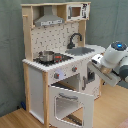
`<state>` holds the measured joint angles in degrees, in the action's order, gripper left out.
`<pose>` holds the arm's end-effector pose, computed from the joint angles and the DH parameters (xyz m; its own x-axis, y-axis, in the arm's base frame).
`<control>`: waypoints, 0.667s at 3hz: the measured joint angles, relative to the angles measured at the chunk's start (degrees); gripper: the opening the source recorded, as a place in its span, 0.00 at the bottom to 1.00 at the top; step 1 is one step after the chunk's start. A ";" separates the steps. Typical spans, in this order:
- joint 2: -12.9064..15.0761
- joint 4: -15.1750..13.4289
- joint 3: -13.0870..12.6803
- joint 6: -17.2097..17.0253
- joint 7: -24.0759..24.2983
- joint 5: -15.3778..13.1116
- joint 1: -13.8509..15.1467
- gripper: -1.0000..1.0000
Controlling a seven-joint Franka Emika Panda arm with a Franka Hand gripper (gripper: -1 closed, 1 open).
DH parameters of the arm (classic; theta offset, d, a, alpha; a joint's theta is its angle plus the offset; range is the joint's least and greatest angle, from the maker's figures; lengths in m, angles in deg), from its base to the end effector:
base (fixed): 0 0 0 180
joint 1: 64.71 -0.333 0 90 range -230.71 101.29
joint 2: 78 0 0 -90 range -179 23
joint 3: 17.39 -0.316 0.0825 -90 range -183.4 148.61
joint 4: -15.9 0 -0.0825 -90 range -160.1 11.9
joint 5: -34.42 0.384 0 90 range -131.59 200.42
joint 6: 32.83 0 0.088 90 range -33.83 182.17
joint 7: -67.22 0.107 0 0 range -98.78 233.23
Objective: Play with the kitchen
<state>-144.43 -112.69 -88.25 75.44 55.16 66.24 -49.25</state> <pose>0.1566 0.4467 0.4529 0.6133 0.7739 0.1581 0.6165 -0.5942 0.5166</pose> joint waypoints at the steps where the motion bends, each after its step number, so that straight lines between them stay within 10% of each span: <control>1: -2.50 1.89 0.15 -0.80 -1.15 -4.76 -0.70 1.00; 2: -7.25 1.67 -0.04 -1.06 -2.41 -7.66 -1.77 1.00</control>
<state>-151.67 -111.02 -88.29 74.38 52.75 58.58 -51.03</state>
